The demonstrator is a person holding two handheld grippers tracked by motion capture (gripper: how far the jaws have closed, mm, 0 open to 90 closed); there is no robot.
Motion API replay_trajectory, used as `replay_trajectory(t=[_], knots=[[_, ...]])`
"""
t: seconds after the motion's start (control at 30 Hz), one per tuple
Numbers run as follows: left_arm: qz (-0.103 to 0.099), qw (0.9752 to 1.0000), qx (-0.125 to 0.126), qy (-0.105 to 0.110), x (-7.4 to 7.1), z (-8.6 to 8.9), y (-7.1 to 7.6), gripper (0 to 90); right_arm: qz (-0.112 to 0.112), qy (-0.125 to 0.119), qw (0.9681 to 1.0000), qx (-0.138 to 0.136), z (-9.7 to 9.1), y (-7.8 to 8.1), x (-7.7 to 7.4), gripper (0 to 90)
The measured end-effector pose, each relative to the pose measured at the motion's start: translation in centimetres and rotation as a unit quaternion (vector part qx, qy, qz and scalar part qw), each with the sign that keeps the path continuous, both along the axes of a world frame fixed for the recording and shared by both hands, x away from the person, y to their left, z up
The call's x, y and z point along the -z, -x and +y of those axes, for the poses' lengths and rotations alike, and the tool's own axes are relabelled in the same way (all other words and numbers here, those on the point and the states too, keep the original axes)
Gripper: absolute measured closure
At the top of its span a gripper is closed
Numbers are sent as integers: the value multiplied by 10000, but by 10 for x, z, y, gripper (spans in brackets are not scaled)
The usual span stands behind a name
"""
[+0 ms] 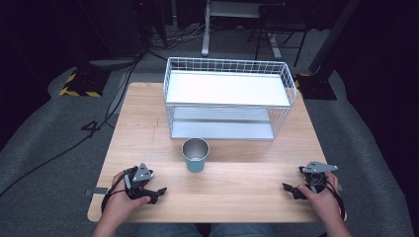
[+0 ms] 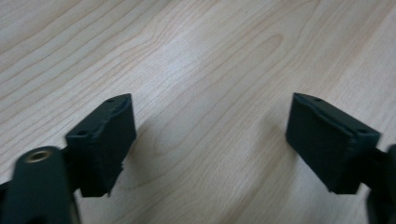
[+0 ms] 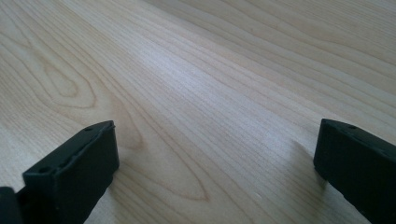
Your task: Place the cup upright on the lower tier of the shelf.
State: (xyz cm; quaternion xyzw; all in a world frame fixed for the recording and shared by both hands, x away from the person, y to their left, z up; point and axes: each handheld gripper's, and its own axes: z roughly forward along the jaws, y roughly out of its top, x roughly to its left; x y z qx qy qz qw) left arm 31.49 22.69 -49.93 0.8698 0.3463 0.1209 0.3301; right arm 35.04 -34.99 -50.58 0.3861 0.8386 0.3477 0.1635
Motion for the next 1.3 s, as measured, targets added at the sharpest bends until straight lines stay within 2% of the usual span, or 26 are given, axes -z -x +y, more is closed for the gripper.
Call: replay_trajectory(t=[0.1,0.13,0.3,0.47,0.5,0.57,0.6,0.7,0.87,1.07,1.27,1.3], knots=[[-37,10000,68,-9,-2,0,0,178,-1,-1,10000,0,0,0,0,3],[-43,9998,172,124,-6,1,0,196,-4,3,10000,-3,0,0,0,3],[-143,9979,401,481,-17,1,0,230,-1,-3,10000,1,1,1,0,3],[-295,9954,448,799,-28,0,-1,237,0,0,10000,-5,0,1,0,3],[-317,9944,440,904,-30,0,-1,241,0,0,10000,-4,0,1,0,3],[-405,9906,479,1215,-33,0,-2,249,-3,-1,10000,-2,1,1,0,3],[-477,9870,517,1444,-34,0,-3,257,1,-9,10000,5,1,1,0,3],[-711,9806,525,1750,-37,-1,-7,256,-6,-3,10000,17,2,1,0,7],[-822,9756,588,1950,-38,-5,-12,256,-12,-8,10000,13,3,1,0,7],[-894,9760,631,1882,-34,-15,-21,253,-12,-9,10000,13,3,1,0,7],[-908,9742,612,1974,-29,-25,-29,250,-13,-9,10000,10,2,1,0,6],[-856,9729,661,2045,-25,-31,-34,242,-12,-9,10000,11,3,1,0,7]])
